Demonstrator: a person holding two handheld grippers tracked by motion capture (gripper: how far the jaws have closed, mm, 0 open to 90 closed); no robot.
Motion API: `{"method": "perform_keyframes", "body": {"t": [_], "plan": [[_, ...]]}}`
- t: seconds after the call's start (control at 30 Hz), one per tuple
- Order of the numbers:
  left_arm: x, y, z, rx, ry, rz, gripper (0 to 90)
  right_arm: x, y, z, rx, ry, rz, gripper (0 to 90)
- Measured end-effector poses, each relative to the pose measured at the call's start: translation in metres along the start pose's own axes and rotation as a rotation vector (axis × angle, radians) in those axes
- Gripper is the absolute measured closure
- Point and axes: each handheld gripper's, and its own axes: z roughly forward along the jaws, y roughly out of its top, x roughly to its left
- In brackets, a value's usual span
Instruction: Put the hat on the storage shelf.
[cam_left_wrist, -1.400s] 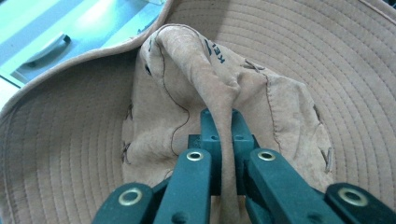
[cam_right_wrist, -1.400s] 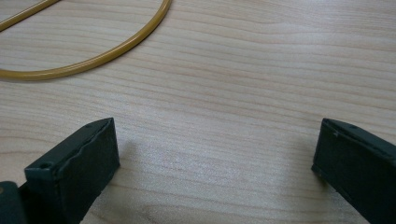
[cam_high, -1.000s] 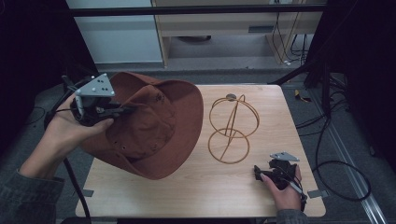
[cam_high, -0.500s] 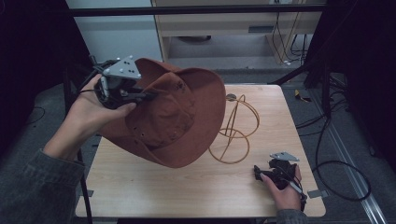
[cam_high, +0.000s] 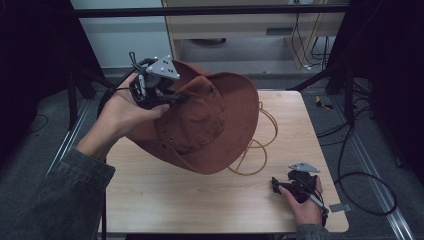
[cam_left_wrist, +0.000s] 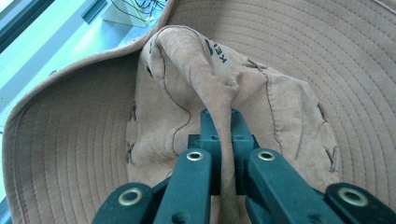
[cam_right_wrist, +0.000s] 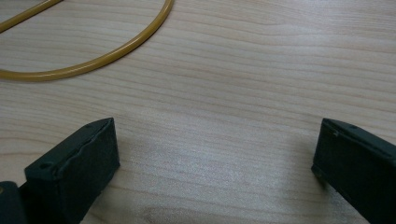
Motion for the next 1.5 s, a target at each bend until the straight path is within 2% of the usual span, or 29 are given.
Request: {"method": "perform_keyframes", "body": {"t": [0.37, 0.67, 1.0, 1.5], "plan": [[-0.004, 0.015, 0.013, 0.014, -0.003, 0.022, 88.6, 0.000, 0.000, 0.000, -0.001, 0.001, 0.003, 0.4], [-0.014, 0.030, 0.025, 0.012, -0.023, 0.048, 88.6, 0.000, 0.000, 0.001, -0.001, 0.001, 0.001, 0.4], [-0.020, 0.047, 0.035, 0.006, -0.028, 0.066, 88.5, 0.000, 0.000, 0.001, -0.002, 0.002, 0.002, 0.4], [-0.027, 0.061, 0.051, 0.008, -0.045, 0.086, 88.5, 0.000, 0.001, 0.001, 0.000, 0.003, -0.003, 0.4]]}}
